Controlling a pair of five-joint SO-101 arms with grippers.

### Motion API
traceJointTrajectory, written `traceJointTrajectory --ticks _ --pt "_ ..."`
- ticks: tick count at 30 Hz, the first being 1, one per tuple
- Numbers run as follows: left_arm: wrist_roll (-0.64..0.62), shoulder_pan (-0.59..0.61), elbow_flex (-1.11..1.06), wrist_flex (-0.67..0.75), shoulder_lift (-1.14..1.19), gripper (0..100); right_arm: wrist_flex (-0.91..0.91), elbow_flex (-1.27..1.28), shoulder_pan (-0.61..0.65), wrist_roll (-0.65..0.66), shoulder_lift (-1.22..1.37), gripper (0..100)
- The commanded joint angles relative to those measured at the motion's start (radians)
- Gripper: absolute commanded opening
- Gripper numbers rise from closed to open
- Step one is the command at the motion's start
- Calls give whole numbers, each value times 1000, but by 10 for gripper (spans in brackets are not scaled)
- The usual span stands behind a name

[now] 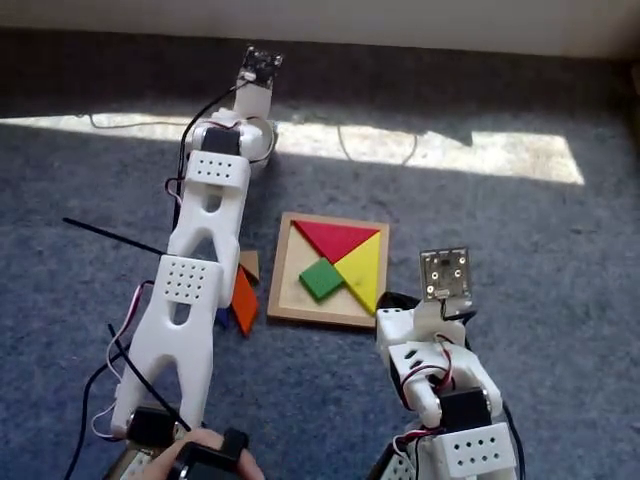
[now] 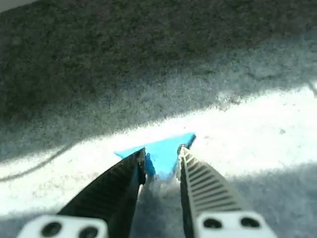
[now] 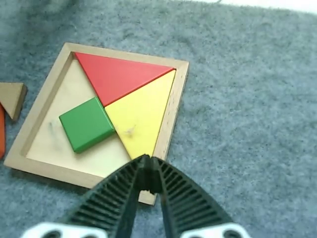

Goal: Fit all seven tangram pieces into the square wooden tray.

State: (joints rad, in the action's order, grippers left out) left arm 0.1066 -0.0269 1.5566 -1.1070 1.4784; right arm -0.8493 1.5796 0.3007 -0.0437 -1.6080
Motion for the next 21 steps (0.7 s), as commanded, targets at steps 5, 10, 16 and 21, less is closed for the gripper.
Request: traceJointTrajectory --ticks 5,10,16,21 --pt "21 -10 21 -321 -159 115 24 -7 -7 -5 -13 13" --pt "11 2 22 -316 -252 115 24 -7 -7 -5 -13 13" --pt "-164 33 12 -46 -213 118 24 -7 -7 -5 -13 13" --pt "-175 36 16 155 -101 116 24 -7 -7 -5 -13 13"
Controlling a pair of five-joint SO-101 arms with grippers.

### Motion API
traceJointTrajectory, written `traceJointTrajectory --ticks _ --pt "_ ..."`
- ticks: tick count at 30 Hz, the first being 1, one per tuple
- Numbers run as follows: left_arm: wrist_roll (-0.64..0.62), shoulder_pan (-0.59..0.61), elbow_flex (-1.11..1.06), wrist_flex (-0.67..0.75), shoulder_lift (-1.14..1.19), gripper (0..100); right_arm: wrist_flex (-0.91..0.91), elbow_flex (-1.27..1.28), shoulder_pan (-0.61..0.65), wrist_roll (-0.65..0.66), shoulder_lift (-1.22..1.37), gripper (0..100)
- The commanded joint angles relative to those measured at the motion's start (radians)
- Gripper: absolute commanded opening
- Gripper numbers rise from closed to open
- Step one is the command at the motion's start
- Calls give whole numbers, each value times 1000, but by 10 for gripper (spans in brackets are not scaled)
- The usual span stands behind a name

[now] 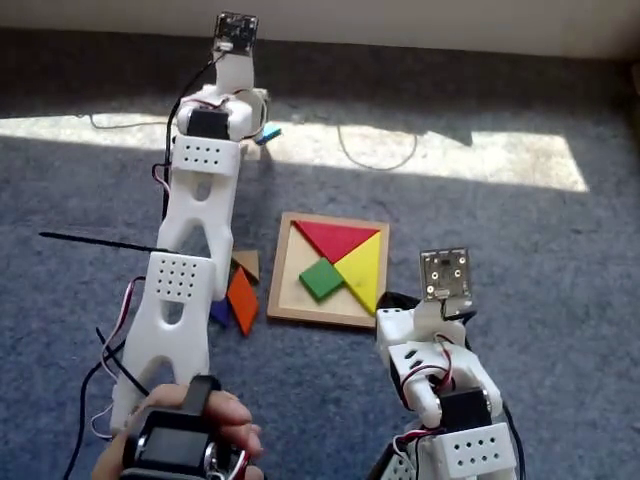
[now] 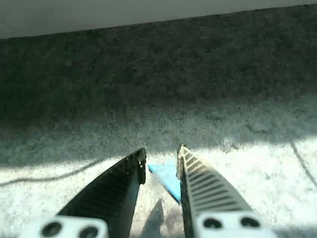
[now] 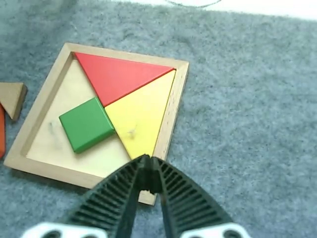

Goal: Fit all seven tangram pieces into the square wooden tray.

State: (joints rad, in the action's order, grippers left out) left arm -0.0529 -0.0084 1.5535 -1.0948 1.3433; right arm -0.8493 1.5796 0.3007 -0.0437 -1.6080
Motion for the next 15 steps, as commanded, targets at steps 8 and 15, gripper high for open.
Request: traceJointTrajectory --ticks 8,15 --pt "-14 -10 16 209 110 115 24 -7 -7 -5 -13 13" --pt "-12 -16 15 127 110 115 24 -7 -7 -5 -13 13"
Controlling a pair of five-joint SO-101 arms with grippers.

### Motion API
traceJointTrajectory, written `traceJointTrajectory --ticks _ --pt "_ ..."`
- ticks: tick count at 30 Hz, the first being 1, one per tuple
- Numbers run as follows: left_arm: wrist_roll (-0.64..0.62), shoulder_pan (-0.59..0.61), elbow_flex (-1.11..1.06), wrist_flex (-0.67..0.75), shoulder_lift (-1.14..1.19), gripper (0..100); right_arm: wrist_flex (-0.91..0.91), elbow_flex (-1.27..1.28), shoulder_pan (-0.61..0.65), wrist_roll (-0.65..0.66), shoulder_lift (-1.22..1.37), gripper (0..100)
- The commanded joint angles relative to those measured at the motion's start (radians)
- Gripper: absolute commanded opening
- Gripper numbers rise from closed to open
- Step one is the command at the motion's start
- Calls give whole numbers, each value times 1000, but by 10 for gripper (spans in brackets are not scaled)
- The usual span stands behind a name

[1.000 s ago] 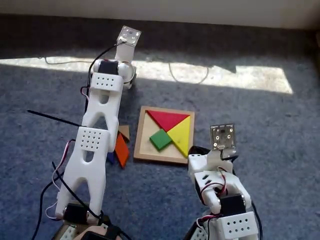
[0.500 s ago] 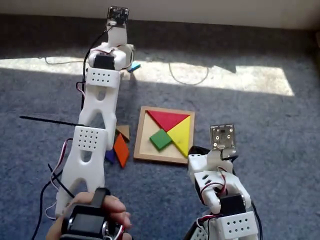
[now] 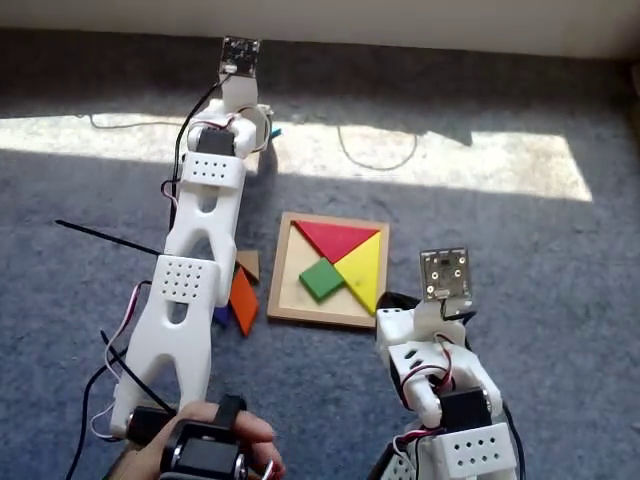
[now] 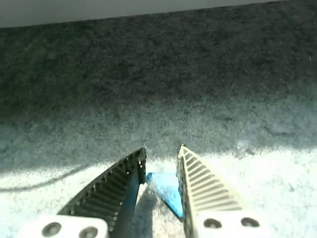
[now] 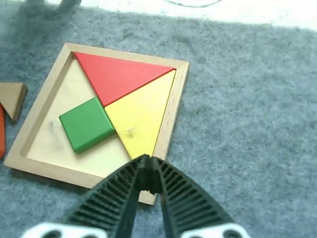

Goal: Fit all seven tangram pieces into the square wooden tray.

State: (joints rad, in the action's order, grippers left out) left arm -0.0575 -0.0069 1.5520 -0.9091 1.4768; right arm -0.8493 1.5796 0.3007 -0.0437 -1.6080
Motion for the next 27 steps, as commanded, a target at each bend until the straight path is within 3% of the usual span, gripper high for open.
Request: traceJointTrajectory --ticks 1,5,9,14,22,27 --pt "-6 -19 16 -80 -24 115 24 -7 -7 -5 -13 13" --pt "2 -18 16 -130 -24 115 24 -7 -7 -5 -13 13" --pt "98 -22 15 -199 -22 115 24 -7 -7 -5 -13 13" --pt "176 -15 24 -339 -30 115 24 -7 -7 -5 -13 13" --pt "180 -24 113 -600 -59 112 24 -7 -7 -5 -13 13" --pt "180 -25 111 -589 -153 13 24 -7 -7 -5 -13 13"
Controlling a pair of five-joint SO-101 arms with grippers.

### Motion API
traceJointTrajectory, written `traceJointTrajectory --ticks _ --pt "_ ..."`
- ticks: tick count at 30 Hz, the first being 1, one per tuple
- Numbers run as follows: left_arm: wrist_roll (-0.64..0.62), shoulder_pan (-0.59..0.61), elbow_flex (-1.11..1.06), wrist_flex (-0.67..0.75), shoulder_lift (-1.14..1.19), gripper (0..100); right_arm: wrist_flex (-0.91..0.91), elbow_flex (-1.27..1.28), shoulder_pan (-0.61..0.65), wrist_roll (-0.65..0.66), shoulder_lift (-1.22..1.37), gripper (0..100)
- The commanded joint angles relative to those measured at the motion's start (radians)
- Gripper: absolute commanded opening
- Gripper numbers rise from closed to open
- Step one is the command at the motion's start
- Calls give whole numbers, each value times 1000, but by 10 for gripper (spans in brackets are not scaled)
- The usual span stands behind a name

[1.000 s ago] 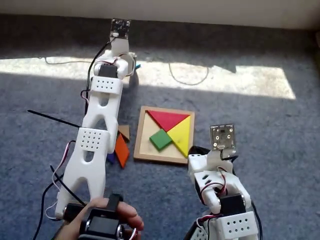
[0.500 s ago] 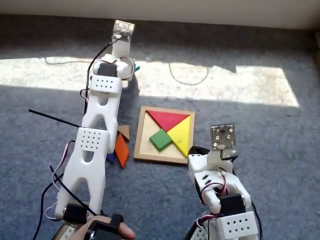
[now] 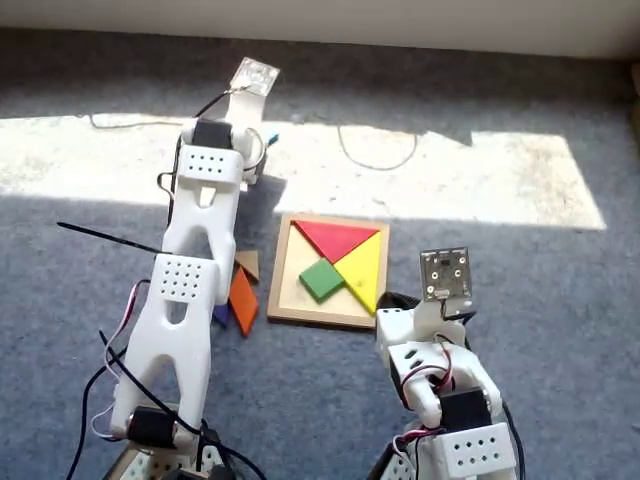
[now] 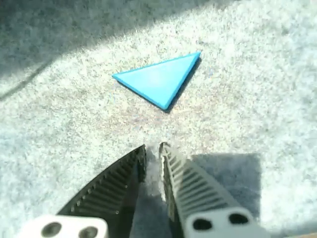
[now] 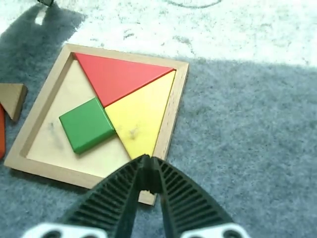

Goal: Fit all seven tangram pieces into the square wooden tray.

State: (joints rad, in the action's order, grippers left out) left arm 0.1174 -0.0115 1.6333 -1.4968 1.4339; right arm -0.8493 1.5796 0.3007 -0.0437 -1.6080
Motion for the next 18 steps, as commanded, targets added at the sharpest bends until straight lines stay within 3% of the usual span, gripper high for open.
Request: traceJointTrajectory --ticks 1,9,13,18 --pt "5 -22 30 29 -113 4 24 -7 -7 -3 -13 13" --pt "-164 -4 27 439 -8 14 24 -7 -7 -3 -13 13" --pt "-169 -18 24 644 88 14 24 -7 -7 -3 -13 13" --pt "-169 -44 24 689 156 14 24 -7 -7 -3 -13 13"
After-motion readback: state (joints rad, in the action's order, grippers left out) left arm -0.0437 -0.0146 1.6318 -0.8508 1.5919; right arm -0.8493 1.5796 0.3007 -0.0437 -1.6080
